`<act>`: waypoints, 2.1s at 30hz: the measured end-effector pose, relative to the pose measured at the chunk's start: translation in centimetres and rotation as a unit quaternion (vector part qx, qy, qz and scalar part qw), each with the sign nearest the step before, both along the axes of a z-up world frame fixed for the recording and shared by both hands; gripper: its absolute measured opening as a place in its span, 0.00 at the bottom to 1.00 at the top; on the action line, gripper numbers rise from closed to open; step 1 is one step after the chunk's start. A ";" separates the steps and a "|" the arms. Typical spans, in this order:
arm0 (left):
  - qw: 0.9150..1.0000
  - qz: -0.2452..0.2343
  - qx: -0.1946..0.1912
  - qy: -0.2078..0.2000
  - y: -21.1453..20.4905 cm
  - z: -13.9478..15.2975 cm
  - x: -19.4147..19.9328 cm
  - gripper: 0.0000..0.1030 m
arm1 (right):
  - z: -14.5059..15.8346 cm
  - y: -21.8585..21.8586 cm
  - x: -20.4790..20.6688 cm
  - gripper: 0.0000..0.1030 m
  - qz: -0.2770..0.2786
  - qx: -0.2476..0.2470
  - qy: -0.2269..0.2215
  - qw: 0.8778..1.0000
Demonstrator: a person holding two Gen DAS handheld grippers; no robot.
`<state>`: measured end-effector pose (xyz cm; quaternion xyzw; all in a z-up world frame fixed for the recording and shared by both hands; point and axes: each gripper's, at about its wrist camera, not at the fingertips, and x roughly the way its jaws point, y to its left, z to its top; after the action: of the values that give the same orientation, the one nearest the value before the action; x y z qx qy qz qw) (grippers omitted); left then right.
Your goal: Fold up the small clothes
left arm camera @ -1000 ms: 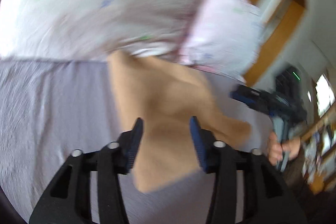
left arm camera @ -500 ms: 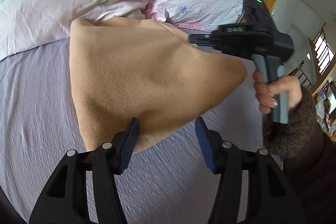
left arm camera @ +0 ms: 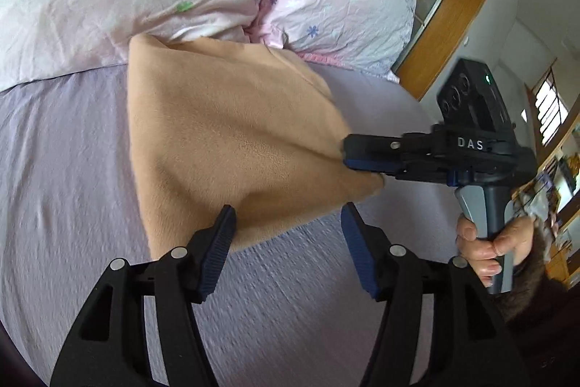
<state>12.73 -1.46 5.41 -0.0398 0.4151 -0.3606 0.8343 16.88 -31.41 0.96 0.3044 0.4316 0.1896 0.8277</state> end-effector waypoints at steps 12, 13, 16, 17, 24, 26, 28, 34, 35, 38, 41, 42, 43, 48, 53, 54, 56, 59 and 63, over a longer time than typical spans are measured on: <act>0.974 0.164 0.155 0.009 1.8 -0.2 -3.1 0.99 | 2.1 5.5 -7.7 0.98 -0.032 -0.311 -0.064 0.948; 0.973 0.165 0.161 0.014 1.8 -0.6 -2.9 0.99 | 1.8 5.7 -7.9 0.98 -0.028 -0.319 -0.058 0.946; 0.970 0.170 0.174 0.030 1.8 -1.5 -2.3 0.99 | 0.1 6.9 -7.0 0.98 -0.031 -0.347 -0.032 0.937; 0.967 0.174 0.181 0.030 1.8 -1.8 -2.1 0.99 | -0.3 7.1 -7.0 0.98 -0.032 -0.348 -0.028 0.937; 0.954 0.199 0.222 0.025 1.7 -2.9 -1.5 0.99 | -2.2 8.2 -6.4 0.98 -0.036 -0.369 0.001 0.929; 0.953 0.199 0.229 0.018 1.5 -3.0 -1.7 0.99 | -2.6 8.1 -6.4 0.98 -0.037 -0.360 0.008 0.932; 0.953 0.199 0.227 0.017 1.6 -3.0 -1.8 0.99 | -2.6 7.8 -6.5 0.98 -0.039 -0.350 0.014 0.936; 0.955 0.196 0.222 0.001 1.6 -3.1 -2.4 0.99 | -2.5 7.9 -6.6 0.98 -0.038 -0.353 0.004 0.935; 0.955 0.195 0.222 0.000 1.6 -3.1 -2.3 0.99 | -2.5 7.9 -6.6 0.98 -0.039 -0.353 0.004 0.935; 0.956 0.193 0.222 -0.002 1.5 -3.1 -2.4 0.99 | -2.5 7.9 -6.6 0.98 -0.037 -0.354 0.003 0.935; 0.956 0.193 0.222 -0.001 1.5 -3.1 -2.4 0.99 | -2.5 7.8 -6.6 0.98 -0.036 -0.354 0.003 0.935; 0.956 0.193 0.222 -0.001 1.5 -3.1 -2.4 0.99 | -2.5 7.8 -6.6 0.98 -0.036 -0.354 0.003 0.935; 0.956 0.193 0.222 -0.001 1.5 -3.1 -2.4 0.99 | -2.5 7.8 -6.6 0.98 -0.036 -0.354 0.003 0.935; 0.956 0.193 0.222 -0.001 1.5 -3.1 -2.4 0.99 | -2.5 7.8 -6.6 0.98 -0.035 -0.354 0.002 0.935; 0.956 0.193 0.222 -0.001 1.6 -3.1 -2.4 0.99 | -2.5 7.8 -6.6 0.98 -0.035 -0.354 0.002 0.935; 0.956 0.193 0.222 -0.001 1.6 -3.1 -2.4 0.99 | -2.5 7.8 -6.6 0.98 -0.035 -0.354 0.002 0.935; 0.956 0.193 0.222 -0.001 1.6 -3.1 -2.4 0.99 | -2.5 7.8 -6.6 0.98 -0.035 -0.354 0.002 0.935; 0.956 0.193 0.222 -0.001 1.5 -3.1 -2.4 0.99 | -2.5 7.8 -6.6 0.98 -0.035 -0.354 0.002 0.935; 0.956 0.193 0.222 -0.002 1.5 -3.2 -2.4 0.99 | -2.5 7.8 -6.6 0.98 -0.036 -0.353 0.002 0.935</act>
<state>10.30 0.09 2.26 0.0675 0.4678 -0.0911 0.8765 10.26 -23.58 -1.57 0.0080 0.4614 -0.0059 0.8871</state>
